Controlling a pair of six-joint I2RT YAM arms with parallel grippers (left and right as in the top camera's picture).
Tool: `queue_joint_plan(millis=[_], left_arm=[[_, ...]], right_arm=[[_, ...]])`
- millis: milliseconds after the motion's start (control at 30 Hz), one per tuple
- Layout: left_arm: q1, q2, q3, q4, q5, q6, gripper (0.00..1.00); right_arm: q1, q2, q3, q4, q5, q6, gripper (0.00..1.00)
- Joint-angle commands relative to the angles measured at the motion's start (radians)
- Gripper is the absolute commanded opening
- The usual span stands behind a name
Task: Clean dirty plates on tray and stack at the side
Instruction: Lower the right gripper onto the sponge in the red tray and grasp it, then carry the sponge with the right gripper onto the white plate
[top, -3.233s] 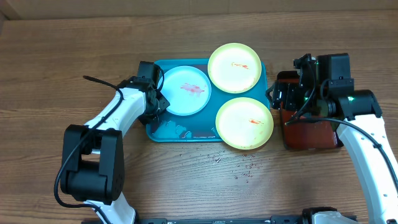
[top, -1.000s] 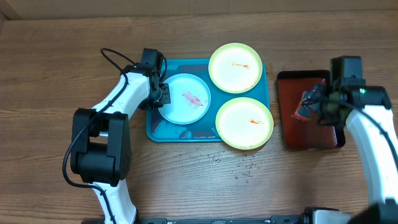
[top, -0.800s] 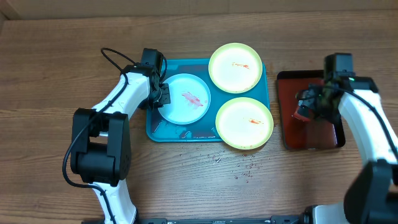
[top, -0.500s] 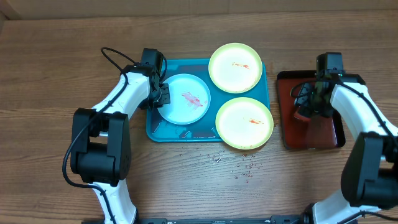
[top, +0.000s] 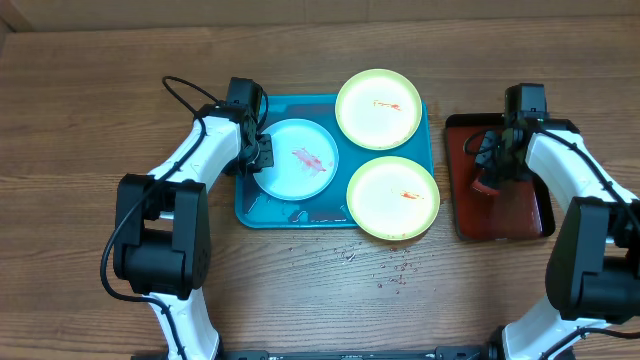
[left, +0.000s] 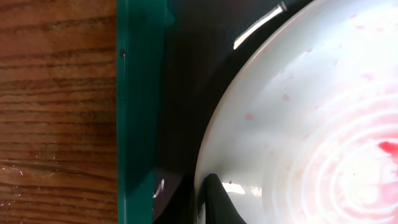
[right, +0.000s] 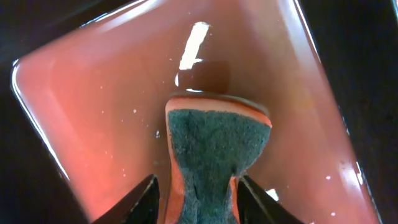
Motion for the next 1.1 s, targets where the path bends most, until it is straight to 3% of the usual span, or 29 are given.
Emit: queue_joint_plan(millis=[0, 367, 567, 633, 700, 933, 1067], left_arm=[[0.01, 0.038, -0.021, -0.01, -0.059, 0.025, 0.04], [0.01, 0.038, -0.021, -0.009, -0.055, 0.026, 0.04], [0.01, 0.038, -0.021, -0.002, -0.052, 0.026, 0.04], [0.01, 0.038, -0.021, -0.002, -0.052, 0.026, 0.04], [0.01, 0.038, -0.021, -0.001, -0.051, 0.026, 0.04], [0.01, 0.038, -0.021, 0.008, 0.002, 0.03, 0.04], [0.013, 0.038, -0.021, 0.01, 0.02, 0.03, 0.04]], right_arm=[[0.0, 0.018, -0.008, 0.006, 0.009, -0.003, 0.41], [0.0, 0.019, -0.123, 0.082, 0.009, -0.001, 0.41], [0.0, 0.018, -0.129, 0.101, 0.01, 0.003, 0.24], [0.0, 0.018, -0.122, 0.095, 0.01, 0.003, 0.1], [0.0, 0.018, -0.087, 0.042, 0.009, 0.003, 0.04], [0.013, 0.018, 0.121, -0.196, -0.028, -0.008, 0.04], [0.056, 0.018, 0.283, -0.317, -0.206, -0.108, 0.04]])
